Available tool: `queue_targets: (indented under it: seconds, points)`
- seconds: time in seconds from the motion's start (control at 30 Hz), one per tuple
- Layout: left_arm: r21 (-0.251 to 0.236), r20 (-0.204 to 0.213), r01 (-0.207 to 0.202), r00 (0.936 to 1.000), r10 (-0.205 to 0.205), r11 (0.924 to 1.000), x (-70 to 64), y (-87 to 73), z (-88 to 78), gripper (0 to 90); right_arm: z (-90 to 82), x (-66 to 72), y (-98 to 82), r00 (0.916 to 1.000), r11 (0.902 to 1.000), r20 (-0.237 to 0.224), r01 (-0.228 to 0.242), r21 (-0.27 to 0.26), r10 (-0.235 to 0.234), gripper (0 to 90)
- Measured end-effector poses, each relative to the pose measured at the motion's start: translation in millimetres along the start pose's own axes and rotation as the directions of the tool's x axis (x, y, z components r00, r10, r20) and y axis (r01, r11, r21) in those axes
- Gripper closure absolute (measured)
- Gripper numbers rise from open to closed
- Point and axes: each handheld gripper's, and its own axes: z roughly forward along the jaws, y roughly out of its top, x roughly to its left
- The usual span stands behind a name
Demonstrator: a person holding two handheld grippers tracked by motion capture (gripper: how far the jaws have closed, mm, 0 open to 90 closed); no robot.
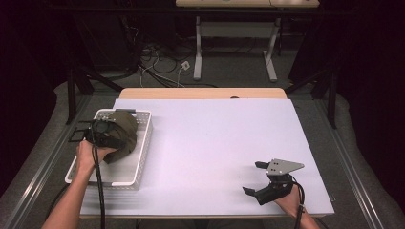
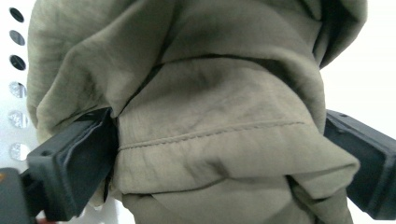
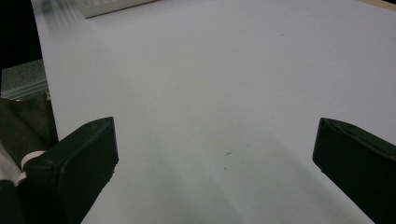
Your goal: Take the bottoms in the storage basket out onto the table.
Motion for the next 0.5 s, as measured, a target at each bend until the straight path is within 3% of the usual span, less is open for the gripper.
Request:
queue_targets:
  seconds: [0.13, 0.2, 0.23, 0.3, 0.5]
  points:
    - [0.002, -0.003, 0.008, 1.0, -0.008, 1.0, 0.6, -0.7, 0.8, 16.2, 0.2, 0.0, 0.0, 1.0, 1.0, -0.002, 0.001, 0.0, -0.001, 0.0]
    - [0.005, -0.003, -0.006, 1.0, 0.006, 1.0, 1.5, -1.0, 0.4, 19.5, 0.2, 0.0, 0.0, 1.0, 1.0, -0.002, 0.002, 0.001, -0.002, 0.0]
    - [0.006, 0.006, -0.017, 0.9998, 0.017, 0.9998, 2.7, -1.3, 0.0, 29.5, -0.1, 0.0, 0.3, 1.0, 1.0, -0.006, 0.002, 0.007, -0.002, 0.0]
    - [0.005, 0.024, -0.013, 0.9996, 0.013, 0.9999, 4.1, -1.6, -1.2, 41.4, 0.3, 0.1, 0.1, 1.0, 1.0, -0.002, 0.002, 0.002, -0.002, 0.0]
    - [0.023, 0.046, -0.083, 0.9956, 0.082, 0.9963, 7.5, 1.5, -5.9, 56.0, 0.3, 0.1, 0.1, 1.0, 1.0, -0.004, -0.001, 0.001, 0.001, 0.0]
